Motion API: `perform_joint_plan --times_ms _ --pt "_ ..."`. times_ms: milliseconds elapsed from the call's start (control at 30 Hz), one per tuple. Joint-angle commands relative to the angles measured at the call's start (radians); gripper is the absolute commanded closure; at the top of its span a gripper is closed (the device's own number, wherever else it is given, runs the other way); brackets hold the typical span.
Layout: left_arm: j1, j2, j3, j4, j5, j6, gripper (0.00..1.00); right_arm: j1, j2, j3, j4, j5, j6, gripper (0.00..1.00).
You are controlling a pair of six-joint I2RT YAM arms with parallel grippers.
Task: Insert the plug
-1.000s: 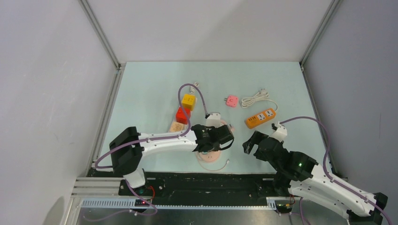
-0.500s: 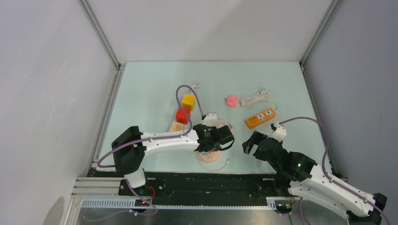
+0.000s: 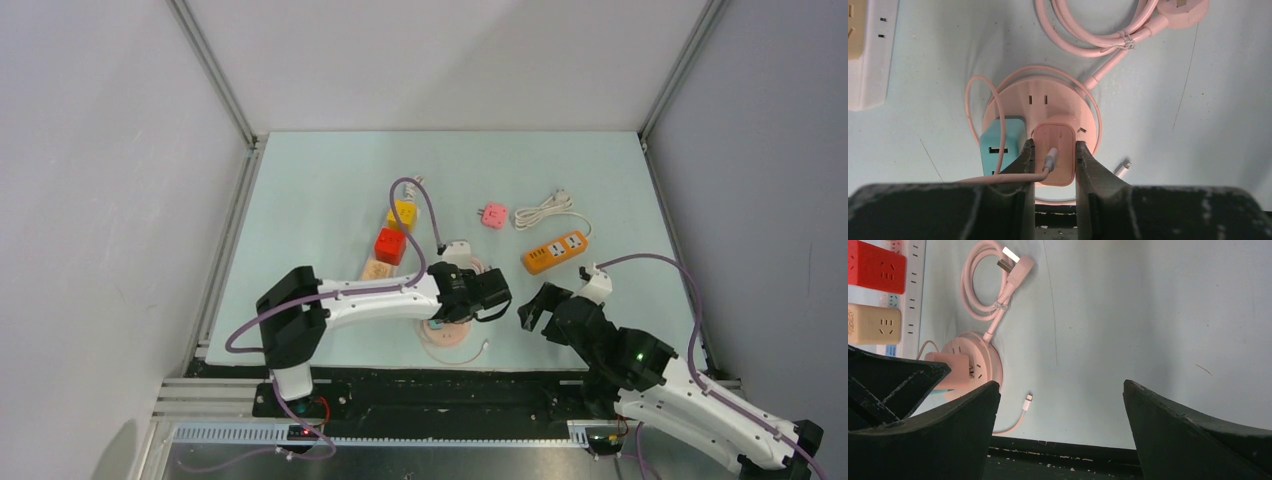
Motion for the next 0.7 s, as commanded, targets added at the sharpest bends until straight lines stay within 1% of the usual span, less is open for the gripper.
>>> perform_joint_plan --times_ms 0,167,333,467,667 --pt "-0.032 0.071 0.007 -0.043 -0.020 -0.054 1.00 -0.017 -0.017 -0.001 0.018 0.002 -0.020 0.03" --pt "-0.072 0.111 0.018 -0.055 -0.041 -0.090 1.00 -0.037 -0.035 0.000 0.022 -0.005 -0.022 0.03" --pt "-0.086 0.143 0.027 -0.063 -0.060 -0.104 1.00 -0.060 -0.067 0.001 0.024 -0.022 -0.020 0.04" --pt "-0.102 0.171 0.055 -0.070 -0.083 -0.084 1.00 -0.076 -0.102 0.005 0.025 -0.029 -0.015 0.05" --pt "-0.105 0.213 0.053 -0.073 -0.066 -0.084 1.00 -0.081 -0.136 0.007 0.024 -0.030 0.008 0.05"
